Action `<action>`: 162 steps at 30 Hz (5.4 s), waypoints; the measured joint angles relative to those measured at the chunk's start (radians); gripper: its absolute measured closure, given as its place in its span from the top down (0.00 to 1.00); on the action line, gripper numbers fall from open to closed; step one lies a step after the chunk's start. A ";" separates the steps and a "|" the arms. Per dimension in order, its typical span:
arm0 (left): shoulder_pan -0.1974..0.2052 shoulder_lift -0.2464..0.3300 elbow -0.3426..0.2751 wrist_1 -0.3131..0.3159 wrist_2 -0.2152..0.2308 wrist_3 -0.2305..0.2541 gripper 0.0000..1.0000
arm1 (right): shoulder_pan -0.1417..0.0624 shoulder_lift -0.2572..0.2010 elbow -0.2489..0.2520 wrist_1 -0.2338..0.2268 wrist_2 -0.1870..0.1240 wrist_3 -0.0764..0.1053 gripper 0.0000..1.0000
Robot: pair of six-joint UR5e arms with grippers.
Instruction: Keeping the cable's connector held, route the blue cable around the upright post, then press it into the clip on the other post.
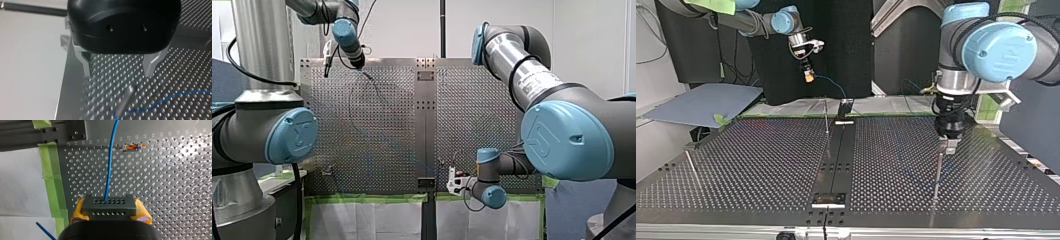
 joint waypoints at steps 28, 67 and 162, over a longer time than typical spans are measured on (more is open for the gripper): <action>-0.232 -0.276 0.071 0.180 -0.174 0.193 1.00 | 0.016 0.000 0.000 -0.004 0.000 0.004 0.00; -0.199 -0.477 0.176 0.335 -0.295 0.294 1.00 | 0.032 0.000 -0.006 0.000 0.000 0.002 0.00; -0.227 -0.871 0.191 0.370 -0.431 0.456 1.00 | 0.045 0.000 -0.007 0.003 0.000 0.000 0.00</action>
